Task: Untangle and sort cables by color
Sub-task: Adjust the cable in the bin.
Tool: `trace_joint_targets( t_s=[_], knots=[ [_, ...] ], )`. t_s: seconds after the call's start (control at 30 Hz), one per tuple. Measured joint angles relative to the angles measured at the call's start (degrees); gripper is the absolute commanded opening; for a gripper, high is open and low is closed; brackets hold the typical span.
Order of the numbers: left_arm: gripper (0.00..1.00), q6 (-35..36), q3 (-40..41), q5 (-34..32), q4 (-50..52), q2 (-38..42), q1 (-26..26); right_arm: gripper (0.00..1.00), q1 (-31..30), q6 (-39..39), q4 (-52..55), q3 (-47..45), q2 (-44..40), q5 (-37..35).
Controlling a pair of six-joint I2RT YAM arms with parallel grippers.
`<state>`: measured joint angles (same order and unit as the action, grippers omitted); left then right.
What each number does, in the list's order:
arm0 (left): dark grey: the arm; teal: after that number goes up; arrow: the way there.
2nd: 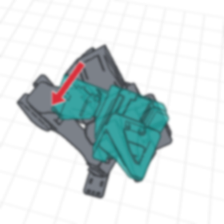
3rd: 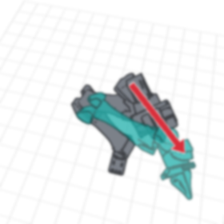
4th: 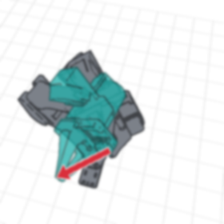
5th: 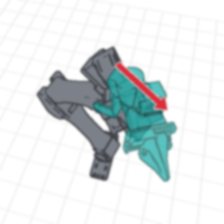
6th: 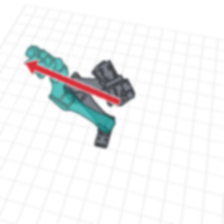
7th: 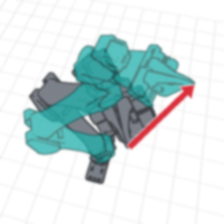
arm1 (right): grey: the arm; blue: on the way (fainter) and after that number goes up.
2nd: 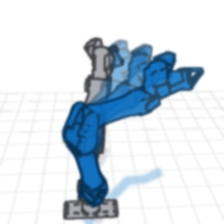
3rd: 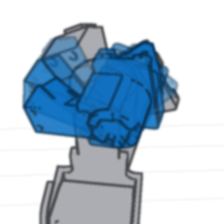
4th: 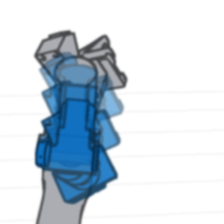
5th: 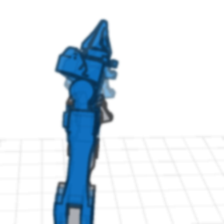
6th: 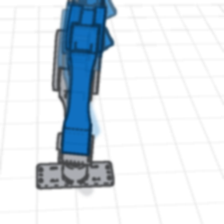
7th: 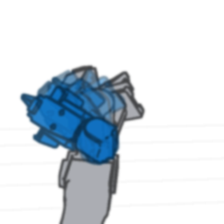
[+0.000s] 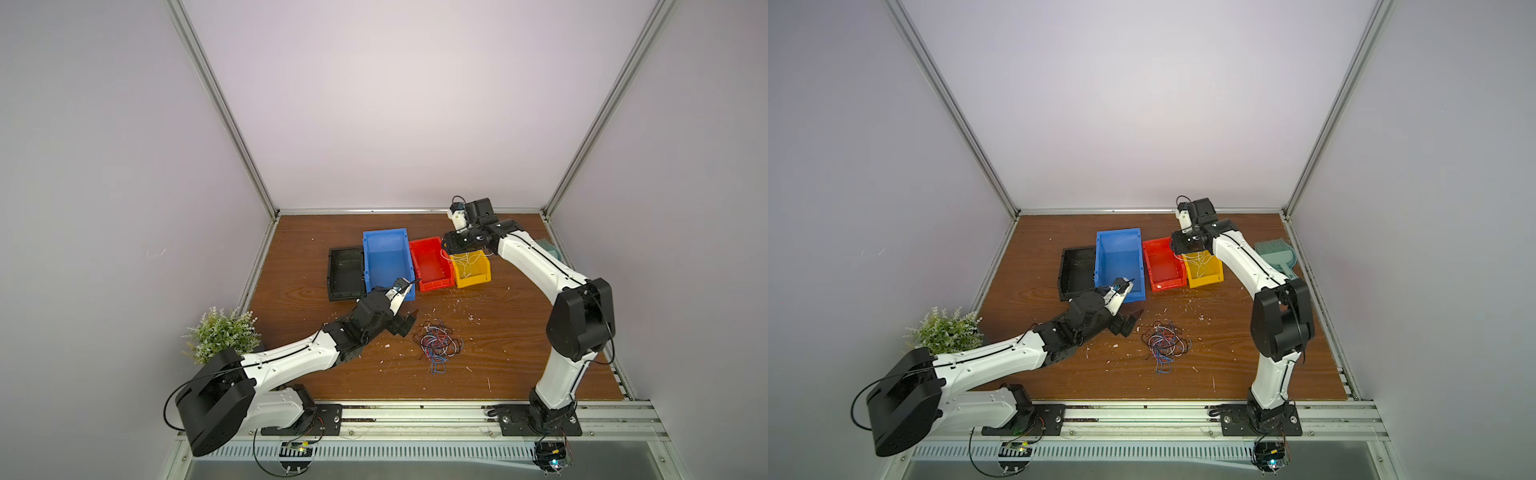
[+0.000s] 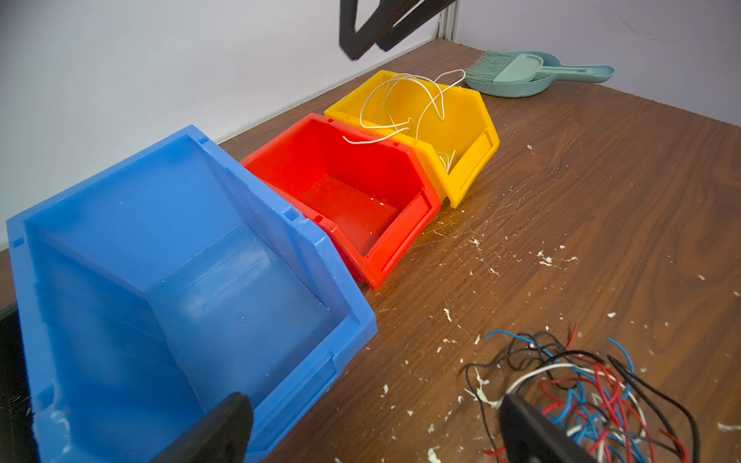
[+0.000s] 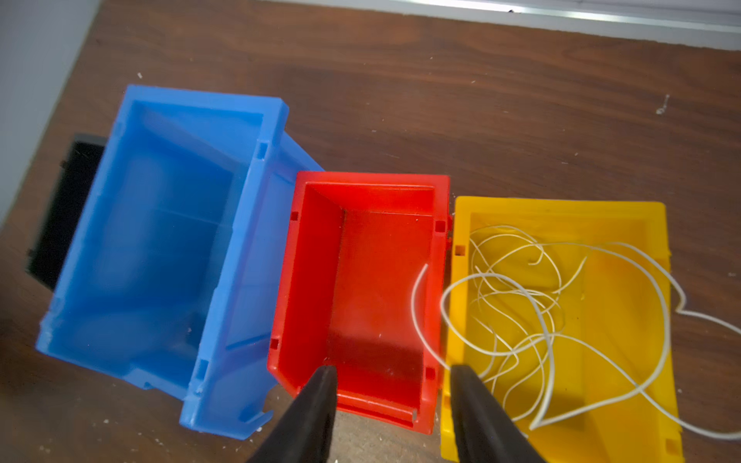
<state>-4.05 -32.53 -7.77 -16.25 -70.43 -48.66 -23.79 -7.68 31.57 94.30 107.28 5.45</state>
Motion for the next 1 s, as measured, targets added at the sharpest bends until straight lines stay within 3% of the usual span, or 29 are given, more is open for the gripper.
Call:
trace_joint_targets(
  t_s=[0.27,0.63,0.83,1.0],
  knots=[
    [1.0,0.3,0.0,-0.4,0.2,0.0,0.0,0.62,-2.4,2.3,5.0,6.5,9.5,-8.6],
    [1.0,0.8,0.0,-0.5,0.2,0.0,0.0,0.6,-2.5,3.5,8.1,7.6,11.7,-14.4],
    [1.0,0.8,0.0,-0.5,0.2,0.0,0.0,0.46,-2.5,4.3,8.8,9.2,12.4,-16.2],
    [0.99,0.8,0.0,-0.5,0.2,0.0,0.0,0.41,-2.5,4.7,9.0,9.2,12.4,-16.8]
  ],
)
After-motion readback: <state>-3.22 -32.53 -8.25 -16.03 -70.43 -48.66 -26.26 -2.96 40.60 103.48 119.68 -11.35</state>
